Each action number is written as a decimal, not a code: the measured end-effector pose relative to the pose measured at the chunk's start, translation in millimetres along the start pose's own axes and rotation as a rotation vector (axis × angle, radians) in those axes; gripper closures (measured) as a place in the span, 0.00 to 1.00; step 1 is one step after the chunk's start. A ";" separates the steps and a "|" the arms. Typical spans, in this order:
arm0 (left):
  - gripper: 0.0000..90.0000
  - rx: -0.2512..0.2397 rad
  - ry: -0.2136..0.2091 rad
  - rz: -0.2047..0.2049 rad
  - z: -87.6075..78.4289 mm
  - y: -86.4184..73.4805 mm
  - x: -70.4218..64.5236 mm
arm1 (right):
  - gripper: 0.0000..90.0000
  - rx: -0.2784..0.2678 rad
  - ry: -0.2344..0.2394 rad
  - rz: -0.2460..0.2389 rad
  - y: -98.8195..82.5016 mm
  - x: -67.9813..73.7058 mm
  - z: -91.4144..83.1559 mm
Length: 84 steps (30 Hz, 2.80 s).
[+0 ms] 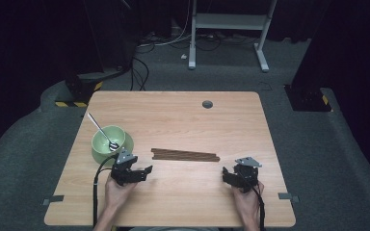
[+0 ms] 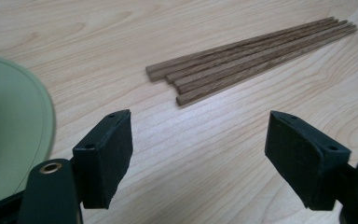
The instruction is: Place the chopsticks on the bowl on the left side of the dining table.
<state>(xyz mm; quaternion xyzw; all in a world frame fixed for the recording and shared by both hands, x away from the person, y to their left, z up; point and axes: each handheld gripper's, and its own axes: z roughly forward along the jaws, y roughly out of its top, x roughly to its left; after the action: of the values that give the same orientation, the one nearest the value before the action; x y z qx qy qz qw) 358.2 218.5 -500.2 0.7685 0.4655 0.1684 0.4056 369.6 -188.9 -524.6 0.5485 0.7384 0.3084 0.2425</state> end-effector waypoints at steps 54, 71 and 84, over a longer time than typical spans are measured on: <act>0.27 0.024 -0.128 0.105 52.7 75.5 -42.9 | 0.28 -0.005 0.011 -0.007 -0.1 1.1 -0.4; 0.28 0.103 -0.106 0.146 94.9 87.5 -55.4 | 0.28 -0.005 0.012 -0.007 0.0 1.4 -0.3; 0.31 0.148 -0.051 0.197 115.0 93.0 -66.6 | 0.28 -0.004 0.017 -0.011 0.2 2.2 -0.2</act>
<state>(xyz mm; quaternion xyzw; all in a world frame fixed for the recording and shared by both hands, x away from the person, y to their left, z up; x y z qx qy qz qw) 451.2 86.0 -490.3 0.8421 0.3886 0.1531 0.3411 369.0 -186.7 -524.3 0.5413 0.7428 0.3132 0.2391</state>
